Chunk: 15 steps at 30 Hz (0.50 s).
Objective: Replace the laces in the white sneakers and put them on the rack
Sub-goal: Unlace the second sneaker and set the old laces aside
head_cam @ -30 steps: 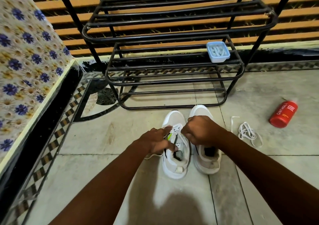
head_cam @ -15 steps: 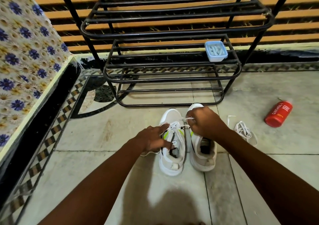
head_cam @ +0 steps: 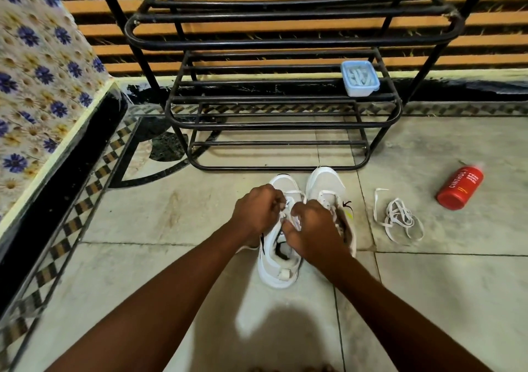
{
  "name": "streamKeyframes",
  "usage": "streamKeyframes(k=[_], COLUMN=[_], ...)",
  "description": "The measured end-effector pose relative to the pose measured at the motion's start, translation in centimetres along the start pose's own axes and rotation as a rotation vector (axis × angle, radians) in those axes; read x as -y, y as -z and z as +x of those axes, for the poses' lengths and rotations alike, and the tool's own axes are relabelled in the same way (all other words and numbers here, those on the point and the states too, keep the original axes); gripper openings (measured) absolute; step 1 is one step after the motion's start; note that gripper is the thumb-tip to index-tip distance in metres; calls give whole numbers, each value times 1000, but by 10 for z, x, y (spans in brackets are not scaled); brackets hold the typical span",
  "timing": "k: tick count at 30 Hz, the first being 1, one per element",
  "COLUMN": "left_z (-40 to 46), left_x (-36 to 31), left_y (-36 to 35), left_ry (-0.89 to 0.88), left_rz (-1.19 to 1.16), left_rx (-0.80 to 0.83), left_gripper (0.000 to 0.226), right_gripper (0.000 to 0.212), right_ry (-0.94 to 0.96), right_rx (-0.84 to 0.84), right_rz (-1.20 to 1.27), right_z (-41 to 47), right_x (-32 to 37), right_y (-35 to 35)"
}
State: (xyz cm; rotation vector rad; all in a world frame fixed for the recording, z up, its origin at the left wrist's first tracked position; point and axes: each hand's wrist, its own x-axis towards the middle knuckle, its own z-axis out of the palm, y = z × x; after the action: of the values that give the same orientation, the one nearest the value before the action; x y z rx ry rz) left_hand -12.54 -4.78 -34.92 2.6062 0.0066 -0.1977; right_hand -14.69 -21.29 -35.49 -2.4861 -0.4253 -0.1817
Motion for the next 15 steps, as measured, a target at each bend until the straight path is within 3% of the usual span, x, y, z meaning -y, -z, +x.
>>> streamKeyframes(k=[4,8,11,15], left_z=[13,21,23,22], left_x=[0,-1,1,1], left_y=[-9,-15,-19,-23], left_ry=[-123,-216,-286,-233], left_rz=[206,390,522,361], left_rx=[20,16,66,22], left_gripper=[22,18,28,21], right_gripper=[17,34,24,22], right_ry=[65,92,60,59], right_rx=[80,150,113,64], right_rz=[-66,-278,-285,-297], right_z=[-9,-16,-17,-18], right_x=[0,6,10,12], right_y=[-12,-11,-11,-14])
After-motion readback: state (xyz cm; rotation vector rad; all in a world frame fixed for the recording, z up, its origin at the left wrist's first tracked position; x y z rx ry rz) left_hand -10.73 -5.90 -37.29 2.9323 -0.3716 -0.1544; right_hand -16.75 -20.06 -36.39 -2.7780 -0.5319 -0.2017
